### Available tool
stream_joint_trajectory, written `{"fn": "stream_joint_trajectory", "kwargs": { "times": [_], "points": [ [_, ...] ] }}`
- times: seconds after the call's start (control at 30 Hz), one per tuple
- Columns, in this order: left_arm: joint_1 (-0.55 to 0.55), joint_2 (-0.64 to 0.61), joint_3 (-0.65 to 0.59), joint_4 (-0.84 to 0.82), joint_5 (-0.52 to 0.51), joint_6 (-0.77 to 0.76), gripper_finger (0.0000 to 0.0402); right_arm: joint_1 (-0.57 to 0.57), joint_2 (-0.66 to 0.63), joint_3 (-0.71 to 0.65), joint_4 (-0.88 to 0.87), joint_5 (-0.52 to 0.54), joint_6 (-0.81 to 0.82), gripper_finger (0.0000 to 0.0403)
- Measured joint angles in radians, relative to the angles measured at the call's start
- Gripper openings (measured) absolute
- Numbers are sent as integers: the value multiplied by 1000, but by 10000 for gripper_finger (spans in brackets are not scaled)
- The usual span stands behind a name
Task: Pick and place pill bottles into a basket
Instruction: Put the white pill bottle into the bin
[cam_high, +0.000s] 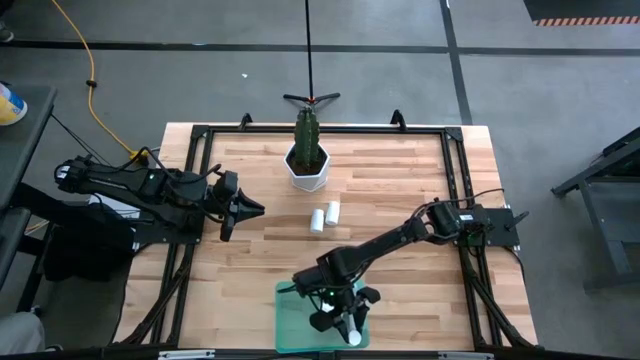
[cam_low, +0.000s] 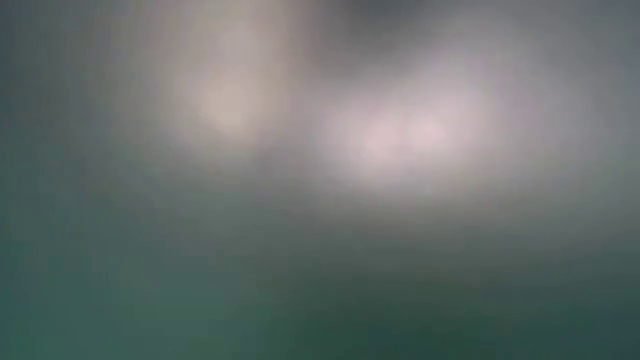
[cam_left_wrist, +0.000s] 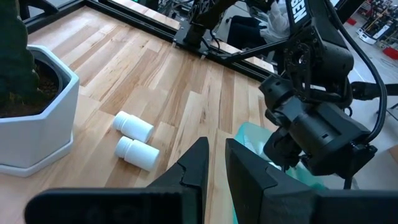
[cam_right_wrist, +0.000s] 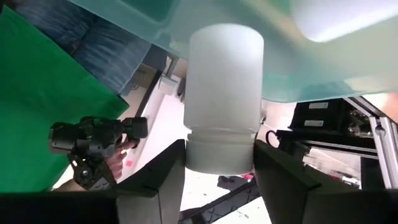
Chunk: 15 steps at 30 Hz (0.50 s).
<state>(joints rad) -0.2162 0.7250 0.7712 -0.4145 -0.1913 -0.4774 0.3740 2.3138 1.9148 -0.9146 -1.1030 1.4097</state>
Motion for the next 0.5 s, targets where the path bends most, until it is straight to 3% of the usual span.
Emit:
{"fn": "stream_joint_trajectory", "kwargs": {
  "times": [0.5],
  "points": [
    [0, 0, 0, 0, 0, 0, 90, 7, 0, 0, -1, 111, -23, 217]
  ]
}}
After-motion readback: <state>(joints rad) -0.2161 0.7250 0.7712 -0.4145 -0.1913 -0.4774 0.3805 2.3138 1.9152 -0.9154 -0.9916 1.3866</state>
